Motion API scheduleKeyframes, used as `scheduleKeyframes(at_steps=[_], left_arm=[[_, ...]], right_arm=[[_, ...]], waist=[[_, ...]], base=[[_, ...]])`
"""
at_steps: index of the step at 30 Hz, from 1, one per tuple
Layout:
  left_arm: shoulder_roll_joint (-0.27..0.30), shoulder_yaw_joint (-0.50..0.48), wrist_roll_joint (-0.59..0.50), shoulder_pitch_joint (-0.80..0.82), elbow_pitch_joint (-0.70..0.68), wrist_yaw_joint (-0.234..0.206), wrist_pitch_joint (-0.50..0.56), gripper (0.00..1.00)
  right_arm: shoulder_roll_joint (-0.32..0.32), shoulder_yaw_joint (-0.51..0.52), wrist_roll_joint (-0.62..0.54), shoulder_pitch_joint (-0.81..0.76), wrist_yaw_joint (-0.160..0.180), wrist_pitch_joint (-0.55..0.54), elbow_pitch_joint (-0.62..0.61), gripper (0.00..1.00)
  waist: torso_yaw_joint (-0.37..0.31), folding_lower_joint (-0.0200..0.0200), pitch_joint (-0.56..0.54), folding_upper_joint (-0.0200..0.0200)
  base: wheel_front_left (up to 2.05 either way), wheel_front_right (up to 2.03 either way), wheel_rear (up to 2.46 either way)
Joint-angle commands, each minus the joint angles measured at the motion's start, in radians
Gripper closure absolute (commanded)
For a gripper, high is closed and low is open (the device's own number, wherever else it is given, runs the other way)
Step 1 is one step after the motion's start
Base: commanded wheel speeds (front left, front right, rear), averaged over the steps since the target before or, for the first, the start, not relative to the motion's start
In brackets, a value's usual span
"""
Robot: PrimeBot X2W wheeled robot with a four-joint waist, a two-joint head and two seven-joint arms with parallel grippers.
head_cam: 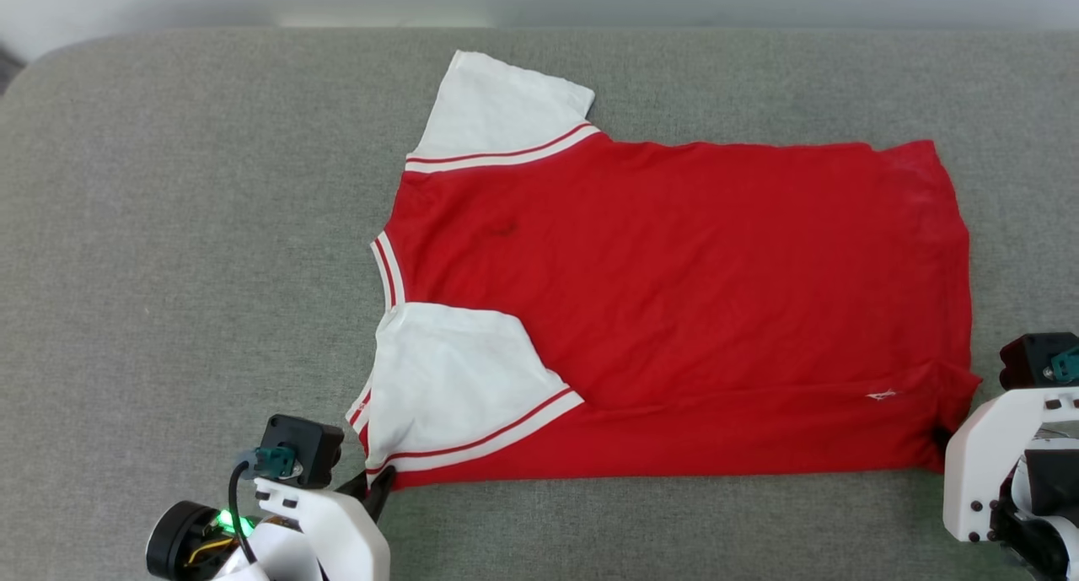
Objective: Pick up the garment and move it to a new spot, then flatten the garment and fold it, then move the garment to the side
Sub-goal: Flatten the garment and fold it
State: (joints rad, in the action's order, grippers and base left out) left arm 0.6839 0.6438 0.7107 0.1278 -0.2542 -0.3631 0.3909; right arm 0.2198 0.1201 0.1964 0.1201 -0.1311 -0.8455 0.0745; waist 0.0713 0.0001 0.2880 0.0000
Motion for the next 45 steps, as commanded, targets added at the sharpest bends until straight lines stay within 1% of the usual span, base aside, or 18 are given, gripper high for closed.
scheduleKeyframes(at_steps=[1, 6, 10, 14, 16, 17, 20, 24, 29, 30, 31, 36, 39, 41, 45], left_arm=[[0.008, 0.002, 0.006, -0.010, 0.007, 0.002, 0.003, 1.00], [0.026, 0.006, 0.025, -0.047, 0.025, 0.006, 0.012, 1.00], [0.044, 0.009, 0.040, -0.086, 0.016, -0.001, 0.021, 1.00], [0.067, 0.012, 0.054, -0.137, -0.011, -0.011, 0.023, 1.00], [0.078, 0.014, 0.057, -0.160, -0.023, -0.016, 0.024, 1.00], [0.084, 0.022, 0.063, -0.181, -0.028, -0.017, 0.029, 1.00], [0.080, 0.039, 0.070, -0.205, -0.024, -0.014, 0.034, 1.00], [0.057, 0.048, 0.084, -0.214, 0.004, -0.002, 0.022, 1.00], [0.024, 0.057, 0.093, -0.190, 0.062, 0.026, 0.004, 1.00], [0.020, 0.058, 0.090, -0.186, 0.071, 0.029, -0.001, 0.49], [0.018, 0.058, 0.087, -0.183, 0.081, 0.034, -0.006, 0.00], [0.015, 0.044, 0.078, -0.170, 0.104, 0.036, -0.034, 0.00], [0.012, 0.019, 0.072, -0.157, 0.102, 0.037, -0.083, 0.00], [0.011, -0.007, 0.054, -0.144, 0.094, 0.036, -0.141, 0.00], [-0.014, -0.068, 0.027, -0.120, 0.091, 0.034, -0.289, 0.00]], right_arm=[[0.000, -0.002, 0.003, -0.026, 0.001, -0.006, 0.037, 1.00], [0.032, 0.012, 0.009, -0.044, 0.001, -0.005, -0.006, 1.00], [0.063, 0.014, 0.012, -0.064, 0.001, -0.017, -0.069, 1.00], [0.079, 0.008, 0.030, -0.120, 0.001, -0.053, -0.144, 1.00], [0.075, 0.018, 0.032, -0.152, 0.001, -0.064, -0.175, 1.00], [0.060, 0.036, 0.032, -0.185, 0.001, -0.076, -0.201, 1.00], [0.035, 0.061, 0.031, -0.229, 0.001, -0.087, -0.226, 1.00], [0.000, 0.071, 0.046, -0.255, 0.001, -0.072, -0.229, 1.00], [-0.006, 0.071, 0.044, -0.258, 0.001, -0.057, -0.187, 1.00], [-0.005, 0.069, 0.045, -0.255, 0.001, -0.054, -0.183, 0.85], [-0.003, 0.068, 0.043, -0.250, 0.001, -0.045, -0.181, 0.00], [-0.001, 0.063, 0.048, -0.236, 0.001, -0.029, -0.170, 0.00], [0.005, 0.068, 0.056, -0.223, 0.001, -0.002, -0.178, 0.00], [-0.005, 0.080, 0.075, -0.206, 0.001, 0.033, -0.188, 0.00], [-0.023, 0.105, 0.115, -0.165, 0.001, 0.146, -0.204, 0.00]], waist=[[-0.005, -0.0001, -0.017, 0.0000], [-0.016, -0.0001, -0.074, 0.0000], [-0.027, -0.0001, -0.114, 0.0000], [-0.040, -0.0001, -0.146, 0.0000], [-0.044, -0.0001, -0.152, 0.0000], [-0.047, -0.0001, -0.154, 0.0000], [-0.052, -0.0001, -0.153, 0.0000], [-0.058, -0.0001, -0.147, 0.0000], [-0.062, -0.0001, -0.140, 0.0000], [-0.063, -0.0001, -0.140, 0.0000], [-0.063, -0.0001, -0.141, 0.0000], [-0.063, -0.0001, -0.150, 0.0000], [-0.063, -0.0001, -0.164, 0.0000], [-0.063, -0.0001, -0.173, 0.0000], [-0.065, -0.0001, -0.189, 0.0000]], base=[[0.00, 0.00, 0.00], [0.00, 0.00, 0.00], [0.00, 0.00, 0.00], [0.00, 0.00, 0.00], [0.00, 0.00, 0.00], [0.00, 0.00, 0.00], [0.00, 0.00, 0.00], [0.00, 0.00, 0.00], [0.00, 0.00, 0.00], [0.00, 0.00, 0.00], [0.00, 0.00, 0.00], [0.00, 0.00, 0.00], [0.00, 0.00, 0.00], [0.00, 0.00, 0.00], [0.00, 0.00, 0.00]])
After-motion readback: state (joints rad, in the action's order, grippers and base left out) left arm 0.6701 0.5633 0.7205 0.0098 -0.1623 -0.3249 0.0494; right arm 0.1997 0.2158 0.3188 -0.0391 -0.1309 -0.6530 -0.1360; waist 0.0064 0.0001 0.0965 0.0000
